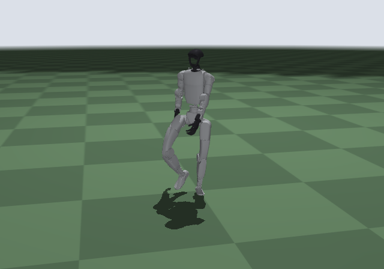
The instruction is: In place motions
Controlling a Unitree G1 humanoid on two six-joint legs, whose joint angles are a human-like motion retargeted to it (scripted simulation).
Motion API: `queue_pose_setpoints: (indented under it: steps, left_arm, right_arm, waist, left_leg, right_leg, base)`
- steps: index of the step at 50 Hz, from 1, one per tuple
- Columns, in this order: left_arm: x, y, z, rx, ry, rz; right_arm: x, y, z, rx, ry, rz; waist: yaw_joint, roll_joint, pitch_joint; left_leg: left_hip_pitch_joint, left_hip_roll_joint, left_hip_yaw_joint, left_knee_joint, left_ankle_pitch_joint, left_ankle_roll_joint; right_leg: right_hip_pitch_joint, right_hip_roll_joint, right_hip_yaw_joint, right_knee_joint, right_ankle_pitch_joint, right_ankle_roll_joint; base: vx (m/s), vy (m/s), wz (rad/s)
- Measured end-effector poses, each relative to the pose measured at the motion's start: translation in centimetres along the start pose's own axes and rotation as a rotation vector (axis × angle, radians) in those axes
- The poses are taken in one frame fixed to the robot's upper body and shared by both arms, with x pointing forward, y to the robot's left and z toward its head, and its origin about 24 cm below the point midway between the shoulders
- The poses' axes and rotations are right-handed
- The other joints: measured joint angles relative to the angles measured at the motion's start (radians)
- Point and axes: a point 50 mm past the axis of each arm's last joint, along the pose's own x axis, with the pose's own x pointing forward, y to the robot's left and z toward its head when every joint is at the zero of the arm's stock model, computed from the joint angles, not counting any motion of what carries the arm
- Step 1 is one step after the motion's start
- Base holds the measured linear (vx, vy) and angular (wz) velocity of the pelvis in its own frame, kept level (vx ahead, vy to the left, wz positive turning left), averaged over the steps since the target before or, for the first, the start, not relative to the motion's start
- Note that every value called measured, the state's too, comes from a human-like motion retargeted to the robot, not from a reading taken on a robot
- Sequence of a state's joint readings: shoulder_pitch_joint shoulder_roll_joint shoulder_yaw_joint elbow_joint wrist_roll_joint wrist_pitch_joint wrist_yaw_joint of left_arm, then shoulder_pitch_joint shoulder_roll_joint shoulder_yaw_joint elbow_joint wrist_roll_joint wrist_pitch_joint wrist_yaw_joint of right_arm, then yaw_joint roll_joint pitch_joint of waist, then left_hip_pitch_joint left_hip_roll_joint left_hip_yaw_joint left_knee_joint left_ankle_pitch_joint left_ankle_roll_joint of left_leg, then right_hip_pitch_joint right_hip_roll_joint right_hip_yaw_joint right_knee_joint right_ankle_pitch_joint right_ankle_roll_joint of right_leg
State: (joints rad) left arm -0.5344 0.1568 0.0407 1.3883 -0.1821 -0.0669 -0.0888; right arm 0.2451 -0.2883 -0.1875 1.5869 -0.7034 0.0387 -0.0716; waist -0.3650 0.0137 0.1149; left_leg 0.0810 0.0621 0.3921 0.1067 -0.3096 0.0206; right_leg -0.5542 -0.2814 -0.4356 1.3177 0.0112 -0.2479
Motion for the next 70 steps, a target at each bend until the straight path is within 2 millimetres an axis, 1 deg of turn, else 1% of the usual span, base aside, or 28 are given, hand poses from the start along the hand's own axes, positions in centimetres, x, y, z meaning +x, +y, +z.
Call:
queue_pose_setpoints:
  steps: [2, 5, 7, 10, 12, 15, 17, 20, 25, 28, 30, 32, 34, 37, 40, 44, 47, 50, 52, 53, 55, 57, 58, 60, 62, 65, 68, 70]
  left_arm:
    - [0.2, -0.5, 4.4, 0.043, -0.139, -0.014]
    - [-0.1, -1.3, 9.0, 0.095, -0.300, -0.004]
    - [-0.4, -1.6, 11.0, 0.123, -0.371, 0.026]
    - [-0.6, -1.8, 12.0, 0.132, -0.416, 0.037]
    - [-0.7, -2.0, 12.1, 0.104, -0.423, 0.010]
    - [-0.6, -1.9, 11.4, 0.064, -0.405, -0.024]
    - [-0.4, -1.7, 10.1, 0.057, -0.371, -0.021]
    - [0.0, -1.6, 7.1, 0.071, -0.290, 0.005]
    - [0.0, -1.1, 0.4, 0.139, -0.080, 0.008]
    - [-0.5, -0.7, -3.2, 0.138, 0.039, -0.003]
    - [-1.0, -0.6, -5.3, 0.120, 0.107, -0.009]
    - [-1.5, -0.4, -7.3, 0.093, 0.170, -0.009]
    - [-2.1, 0.1, -9.2, 0.066, 0.233, 0.000]
    - [-3.4, 0.7, -12.2, 0.017, 0.322, 0.010]
    - [-4.8, 1.8, -14.6, -0.052, 0.404, 0.017]
    - [-9.0, 3.3, -20.6, -0.178, 0.643, 0.070]
    - [-12.9, 4.1, -24.6, -0.239, 0.795, 0.126]
    - [-17.4, 4.9, -28.2, -0.241, 0.939, 0.135]
    - [-20.2, 5.2, -30.0, -0.220, 1.033, 0.107]
    - [-22.4, 5.2, -31.3, -0.202, 1.108, 0.084]
    - [-25.0, 4.9, -32.6, -0.170, 1.205, 0.048]
    - [-28.2, 4.2, -34.1, -0.133, 1.305, 0.024]
    - [-29.3, 3.8, -34.6, -0.124, 1.339, 0.020]
    - [-30.9, 3.2, -35.2, -0.124, 1.387, 0.016]
    - [-33.2, 2.2, -36.0, -0.165, 1.456, -0.007]
    - [-34.8, 1.9, -36.3, -0.213, 1.508, -0.042]
    - [-34.5, 2.2, -36.1, -0.211, 1.504, -0.045]
    - [-33.6, 2.4, -35.9, -0.193, 1.477, -0.040]
  right_arm:
    - [0.0, 0.3, -1.3, 0.068, 0.039, 0.007]
    - [-0.2, 1.4, -3.4, 0.164, 0.104, 0.019]
    - [-0.4, 2.1, -4.6, 0.209, 0.144, 0.023]
    - [-0.6, 2.6, -5.6, 0.238, 0.183, 0.032]
    - [-0.5, 2.5, -5.0, 0.242, 0.167, 0.032]
    - [-0.2, 1.8, -3.0, 0.221, 0.089, 0.026]
    - [-0.1, 1.4, -1.6, 0.192, 0.040, 0.025]
    - [-0.1, 1.1, 0.3, 0.149, -0.024, 0.034]
    - [-0.2, 1.0, 3.3, 0.080, -0.125, 0.047]
    - [-0.4, 0.7, 4.8, 0.041, -0.175, 0.041]
    - [-0.5, 0.5, 5.6, 0.021, -0.197, 0.037]
    - [-0.6, 0.4, 6.2, 0.009, -0.216, 0.036]
    - [-0.7, 0.6, 6.7, 0.009, -0.225, 0.039]
    - [-1.0, 0.6, 7.8, 0.036, -0.236, 0.040]
    - [-1.5, -0.3, 9.6, 0.056, -0.267, 0.003]
    - [-3.2, -2.0, 14.6, 0.011, -0.373, -0.038]
    - [-5.5, -3.1, 19.5, -0.021, -0.507, -0.035]
    - [-9.1, -4.2, 24.9, -0.021, -0.693, -0.045]
    - [-11.5, -4.8, 27.7, -0.015, -0.792, -0.042]
    - [-13.6, -5.2, 29.8, -0.006, -0.863, -0.044]
    - [-16.8, -5.8, 32.4, 0.023, -0.960, -0.058]
    - [-22.1, -6.7, 35.8, 0.037, -1.118, -0.046]
    - [-24.4, -7.0, 36.9, 0.028, -1.189, -0.040]
    - [-28.3, -7.8, 38.5, 0.001, -1.311, -0.043]
    - [-33.1, -8.6, 39.7, -0.044, -1.466, -0.078]
    - [-37.9, -10.1, 40.1, -0.034, -1.626, -0.149]
    - [-40.8, -11.1, 40.0, 0.002, -1.720, -0.203]
    - [-41.5, -11.4, 39.9, 0.006, -1.746, -0.235]
  waist:
    - [-0.065, 0.012, 0.040]
    - [-0.116, 0.014, 0.075]
    - [-0.141, 0.014, 0.081]
    - [-0.153, 0.016, 0.080]
    - [-0.147, 0.008, 0.087]
    - [-0.139, -0.004, 0.092]
    - [-0.116, -0.012, 0.083]
    - [-0.051, -0.016, 0.056]
    - [0.077, -0.017, -0.002]
    - [0.129, -0.020, -0.024]
    - [0.152, -0.026, -0.039]
    - [0.180, -0.041, -0.051]
    - [0.198, -0.055, -0.061]
    - [0.227, -0.050, -0.069]
    - [0.251, -0.038, -0.056]
    - [0.248, -0.035, -0.046]
    - [0.263, -0.052, -0.027]
    - [0.311, -0.057, -0.009]
    - [0.351, -0.058, -0.001]
    - [0.377, -0.053, 0.009]
    - [0.425, -0.036, 0.036]
    - [0.515, -0.024, 0.100]
    - [0.561, -0.030, 0.125]
    - [0.634, -0.049, 0.165]
    - [0.723, -0.086, 0.205]
    - [0.805, -0.120, 0.248]
    - [0.854, -0.133, 0.277]
    - [0.868, -0.128, 0.278]
  left_leg:
    - [-0.006, 0.021, -0.033, 0.017, -0.004, 0.012]
    - [-0.008, 0.042, -0.072, 0.031, -0.005, 0.022]
    - [-0.016, 0.055, -0.085, 0.042, -0.004, 0.027]
    - [-0.025, 0.070, -0.081, 0.053, -0.005, 0.033]
    - [-0.027, 0.072, -0.075, 0.065, -0.008, 0.028]
    - [-0.024, 0.064, -0.060, 0.070, -0.019, 0.023]
    - [-0.016, 0.048, -0.036, 0.061, -0.023, 0.019]
    - [-0.006, 0.033, 0.008, 0.047, -0.026, 0.006]
    - [-0.001, 0.011, 0.086, 0.025, -0.030, -0.019]
    - [0.001, -0.006, 0.110, 0.015, -0.033, -0.032]
    - [-0.004, -0.026, 0.110, 0.008, -0.032, -0.039]
    - [0.002, -0.048, 0.127, 0.001, -0.030, -0.049]
    - [0.011, -0.057, 0.138, -0.007, -0.023, -0.062]
    - [0.007, -0.040, 0.150, -0.001, -0.010, -0.081]
    - [-0.001, -0.011, 0.171, 0.034, -0.009, -0.104]
    - [-0.065, 0.049, 0.140, 0.216, 0.035, -0.112]
    - [-0.170, 0.118, 0.119, 0.472, 0.179, -0.079]
    - [-0.356, 0.191, 0.027, 0.797, 0.302, -0.007]
    - [-0.464, 0.239, 0.000, 0.990, 0.252, -0.017]
    - [-0.547, 0.297, -0.012, 1.137, 0.216, -0.014]
    - [-0.654, 0.362, -0.024, 1.318, 0.158, 0.000]
    - [-0.772, 0.441, -0.017, 1.510, 0.093, 0.030]
    - [-0.817, 0.458, -0.001, 1.565, 0.076, 0.040]
    - [-0.881, 0.460, 0.040, 1.616, 0.056, 0.056]
    - [-0.954, 0.455, 0.121, 1.643, 0.014, 0.094]
    - [-1.035, 0.430, 0.177, 1.658, -0.043, 0.151]
    - [-1.062, 0.414, 0.181, 1.676, -0.063, 0.183]
    - [-1.050, 0.416, 0.166, 1.688, -0.064, 0.178]
  right_leg:
    - [-0.120, -0.003, -0.001, 0.108, -0.031, -0.009]
    - [-0.250, -0.001, -0.004, 0.177, -0.048, -0.009]
    - [-0.311, -0.011, -0.008, 0.189, -0.060, -0.010]
    - [-0.349, 0.005, -0.011, 0.166, -0.050, -0.010]
    - [-0.332, 0.024, 0.001, 0.132, -0.032, -0.007]
    - [-0.252, 0.033, 0.016, 0.064, -0.009, 0.012]
    - [-0.176, 0.046, 0.033, 0.000, 0.017, 0.036]
    - [-0.043, 0.088, 0.060, -0.136, 0.060, 0.082]
    - [0.209, 0.217, 0.151, -0.510, 0.139, 0.162]
    - [0.359, 0.247, 0.190, -0.764, 0.167, 0.176]
    - [0.451, 0.254, 0.205, -0.929, 0.105, 0.237]
    - [0.523, 0.239, 0.150, -1.065, 0.016, 0.230]
    - [0.556, 0.236, 0.133, -1.145, -0.028, 0.216]
    - [0.564, 0.238, 0.136, -1.200, -0.030, 0.219]
    - [0.567, 0.249, 0.141, -1.221, -0.024, 0.206]
    - [0.588, 0.243, 0.137, -1.226, -0.037, 0.190]
    - [0.607, 0.228, 0.141, -1.229, -0.040, 0.182]
    - [0.611, 0.226, 0.137, -1.225, -0.038, 0.176]
    - [0.610, 0.233, 0.138, -1.219, -0.034, 0.167]
    - [0.613, 0.244, 0.131, -1.213, -0.032, 0.158]
    - [0.618, 0.265, 0.131, -1.203, -0.030, 0.144]
    - [0.645, 0.295, 0.167, -1.188, -0.025, 0.115]
    - [0.653, 0.293, 0.194, -1.181, -0.023, 0.105]
    - [0.659, 0.275, 0.239, -1.166, -0.021, 0.090]
    - [0.650, 0.230, 0.290, -1.126, -0.028, 0.074]
    - [0.621, 0.184, 0.320, -1.060, -0.046, 0.058]
    - [0.614, 0.161, 0.328, -1.020, -0.069, 0.050]
    - [0.619, 0.167, 0.320, -1.022, -0.075, 0.046]
  base:
    - [-0.06, 0.05, 0.79]
    - [0.02, -0.01, 0.67]
    - [0.05, 0.00, 0.46]
    - [0.06, -0.07, 0.02]
    - [-0.04, -0.09, -0.29]
    - [-0.07, -0.01, -0.37]
    - [-0.02, 0.00, -0.62]
    - [0.03, -0.05, -0.84]
    - [0.03, -0.11, -0.86]
    - [-0.02, -0.11, -0.55]
    - [-0.07, -0.19, -0.34]
    - [-0.05, -0.14, -0.36]
    - [-0.02, -0.21, -0.23]
    - [-0.08, -0.18, -0.10]
    - [-0.17, -0.13, -0.06]
    - [-0.13, -0.17, 0.27]
    - [-0.19, -0.16, 0.23]
    - [-0.18, -0.13, -0.05]
    - [-0.07, -0.12, -0.32]
    - [-0.06, -0.11, -0.29]
    - [-0.14, -0.10, -0.49]
    - [-0.14, -0.06, -1.22]
    - [-0.14, -0.02, -1.46]
    - [-0.12, 0.02, -1.40]
    - [-0.01, 0.04, -1.25]
    - [-0.01, 0.03, -0.58]
    - [0.00, 0.00, -0.10]
    - [0.00, -0.01, 0.14]
